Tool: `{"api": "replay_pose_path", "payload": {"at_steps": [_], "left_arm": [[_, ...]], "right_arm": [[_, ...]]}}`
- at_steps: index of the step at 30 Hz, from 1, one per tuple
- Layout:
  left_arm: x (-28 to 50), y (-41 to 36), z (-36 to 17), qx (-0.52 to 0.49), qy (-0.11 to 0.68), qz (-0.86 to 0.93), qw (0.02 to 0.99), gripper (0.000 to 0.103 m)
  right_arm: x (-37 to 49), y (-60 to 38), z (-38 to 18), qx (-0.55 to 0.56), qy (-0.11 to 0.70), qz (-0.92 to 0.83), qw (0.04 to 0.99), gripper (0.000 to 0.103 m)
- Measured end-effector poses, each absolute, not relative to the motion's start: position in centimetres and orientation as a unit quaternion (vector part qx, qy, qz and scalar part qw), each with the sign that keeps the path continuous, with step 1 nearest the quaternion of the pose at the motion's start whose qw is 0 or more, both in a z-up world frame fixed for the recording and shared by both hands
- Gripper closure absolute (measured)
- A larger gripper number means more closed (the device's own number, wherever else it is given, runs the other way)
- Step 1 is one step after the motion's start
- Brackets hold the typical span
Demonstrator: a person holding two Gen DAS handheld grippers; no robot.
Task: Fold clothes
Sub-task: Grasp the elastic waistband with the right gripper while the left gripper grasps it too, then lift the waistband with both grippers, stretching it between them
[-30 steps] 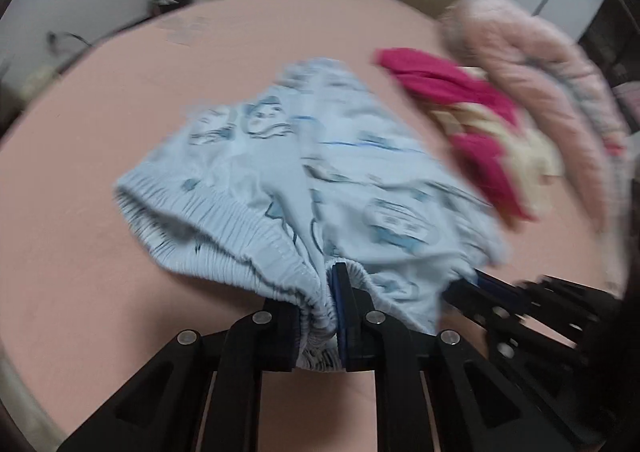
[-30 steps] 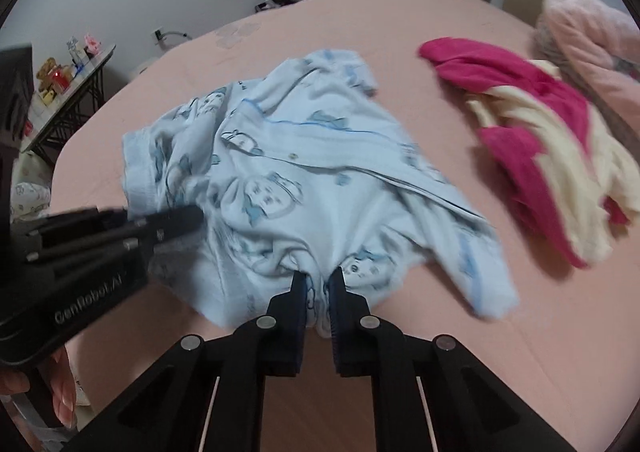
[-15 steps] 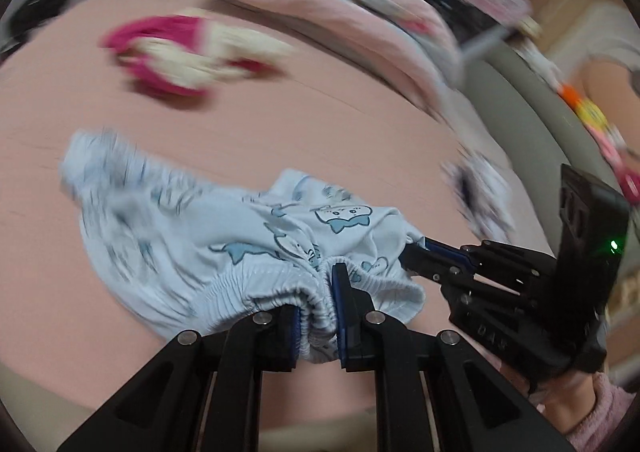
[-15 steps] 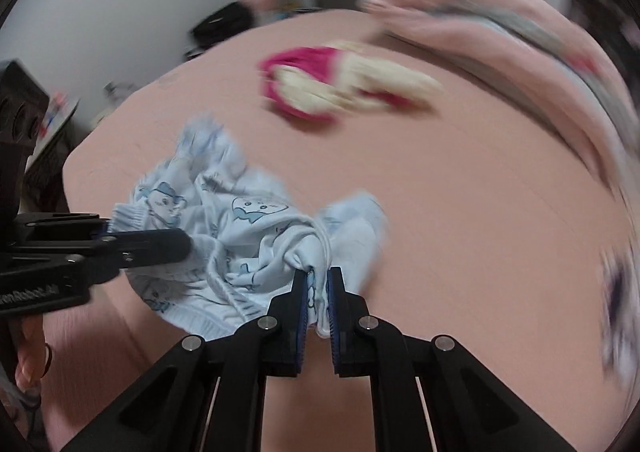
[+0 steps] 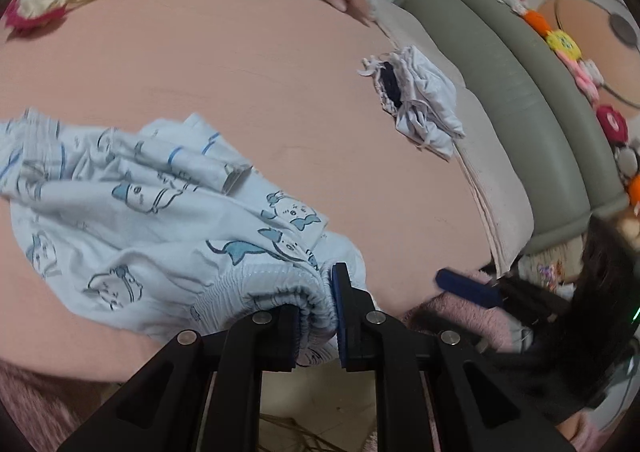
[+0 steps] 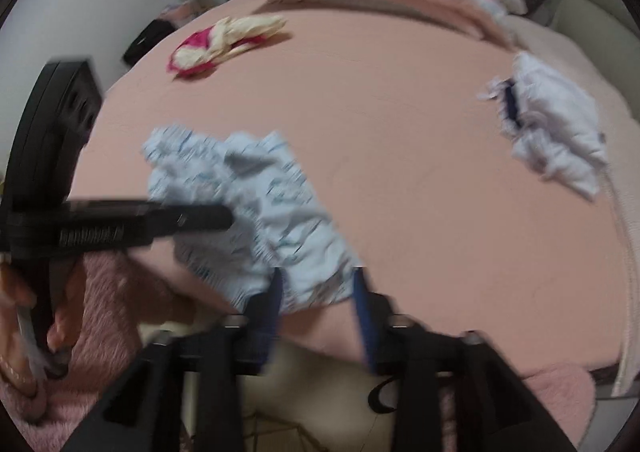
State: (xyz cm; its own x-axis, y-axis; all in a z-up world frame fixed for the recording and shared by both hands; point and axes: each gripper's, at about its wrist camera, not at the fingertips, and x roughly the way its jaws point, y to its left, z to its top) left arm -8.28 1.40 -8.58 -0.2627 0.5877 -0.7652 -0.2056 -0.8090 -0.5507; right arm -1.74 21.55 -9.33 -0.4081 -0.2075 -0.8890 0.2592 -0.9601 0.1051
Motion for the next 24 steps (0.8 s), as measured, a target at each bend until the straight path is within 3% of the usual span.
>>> {"api": "replay_pose_path", "payload": {"at_steps": [6,8,9,13,15,18,24], "left_arm": [[-7.1,0.3,-8.5,-0.552,-0.178,0.781,0.232,0.091],[-6.9,0.0,-8.7,-0.559,-0.179,0.778,0.226,0.084],[-6.7,-0.3,-9.0,-0.567,-0.182,0.771,0.225,0.083],[-6.0,-0.9,-9.3,-0.571,-0.154,0.779,0.207,0.078],[-5.7,-1.2,-9.5,-0.573,-0.139,0.783,0.197,0.078],[-5.2,-1.6,-9.8,-0.575,-0.118,0.788,0.185,0.078],[-4.5,1.4,-12.4,-0.583,-0.03,0.796,0.161,0.078]], "right_arm": [[-3.0,19.1,-13.1,0.539,0.051,-0.825,0.164,0.058],[-4.6,18.8,-14.9,0.544,0.088,-0.825,0.126,0.075],[-5.2,19.2,-15.0,0.543,0.081,-0.828,0.118,0.089],[-6.0,21.4,-12.1,0.487,0.074,-0.869,0.047,0.097],[-5.7,22.3,-9.9,0.447,0.096,-0.889,0.005,0.097],[-5.5,23.9,-7.5,0.431,0.066,-0.9,0.008,0.097],[-4.8,24.3,-8.3,0.434,0.056,-0.899,0.004,0.097]]}}
